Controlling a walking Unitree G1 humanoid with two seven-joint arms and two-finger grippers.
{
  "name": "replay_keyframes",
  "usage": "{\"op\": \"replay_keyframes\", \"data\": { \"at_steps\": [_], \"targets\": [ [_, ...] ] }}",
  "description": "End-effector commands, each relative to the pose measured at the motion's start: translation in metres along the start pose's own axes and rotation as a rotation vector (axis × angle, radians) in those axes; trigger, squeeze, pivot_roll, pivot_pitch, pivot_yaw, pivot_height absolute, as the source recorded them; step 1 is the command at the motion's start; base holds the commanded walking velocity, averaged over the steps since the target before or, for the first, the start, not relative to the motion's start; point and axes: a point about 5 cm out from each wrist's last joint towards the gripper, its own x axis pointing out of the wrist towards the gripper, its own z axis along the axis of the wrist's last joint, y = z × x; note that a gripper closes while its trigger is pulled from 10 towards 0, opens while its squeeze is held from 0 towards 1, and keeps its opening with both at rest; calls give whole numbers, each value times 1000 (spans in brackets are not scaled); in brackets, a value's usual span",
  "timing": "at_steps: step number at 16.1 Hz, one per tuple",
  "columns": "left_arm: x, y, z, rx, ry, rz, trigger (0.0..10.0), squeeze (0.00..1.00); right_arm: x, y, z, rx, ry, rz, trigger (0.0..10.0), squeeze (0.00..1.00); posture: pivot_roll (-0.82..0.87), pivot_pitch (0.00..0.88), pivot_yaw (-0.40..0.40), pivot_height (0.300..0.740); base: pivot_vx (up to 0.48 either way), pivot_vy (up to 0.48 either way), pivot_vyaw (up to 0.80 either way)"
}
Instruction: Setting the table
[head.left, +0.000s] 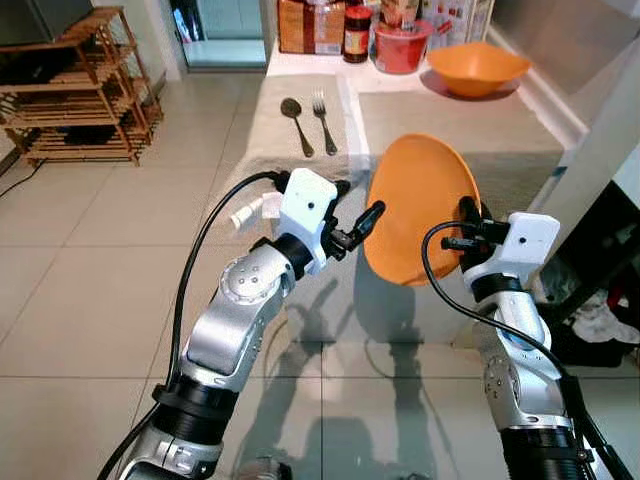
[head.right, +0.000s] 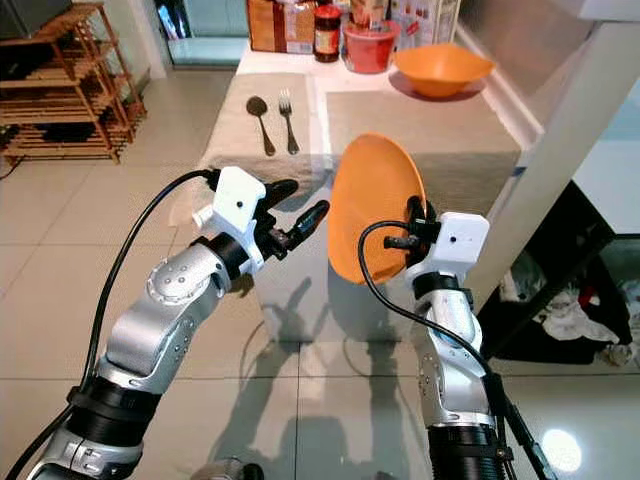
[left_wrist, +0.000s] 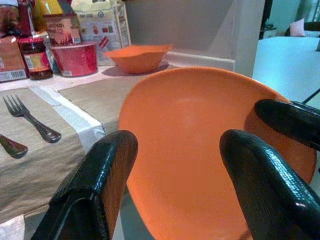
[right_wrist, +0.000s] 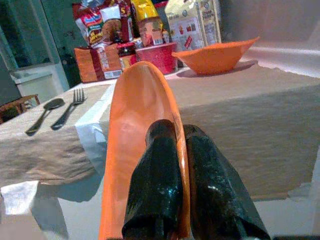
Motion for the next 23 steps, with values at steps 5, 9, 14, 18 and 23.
{"op": "replay_keyframes", "data": {
  "at_steps": [5, 9, 14, 18, 23],
  "targets": [
    [1, 17, -8, -32, 50, 95, 10000, 0, 1, 1, 4, -2, -33, 2, 0, 0, 31, 0, 29, 740, 0, -384, 0],
    [-1, 20, -9, -35, 50, 120, 10000, 0, -1, 0, 1, -8, -23, 0, 0, 0, 29, 0, 32, 740, 0, -480, 0],
    [-92, 98, -57, -12, 222, 505, 10000, 0, -25, -19, -7, -127, 16, -16, 0, 0, 43, 0, 31, 740, 0, -480, 0],
    [-114, 98, -77, 16, 293, 568, 10000, 0, -30, -21, -14, -162, 32, -8, 0, 0, 64, 0, 20, 740, 0, -480, 0],
    [-86, 86, -74, 18, 271, 494, 10000, 0, -26, -14, -14, -157, 18, 18, 0, 0, 57, 0, 19, 740, 0, -480, 0]
  ]
}}
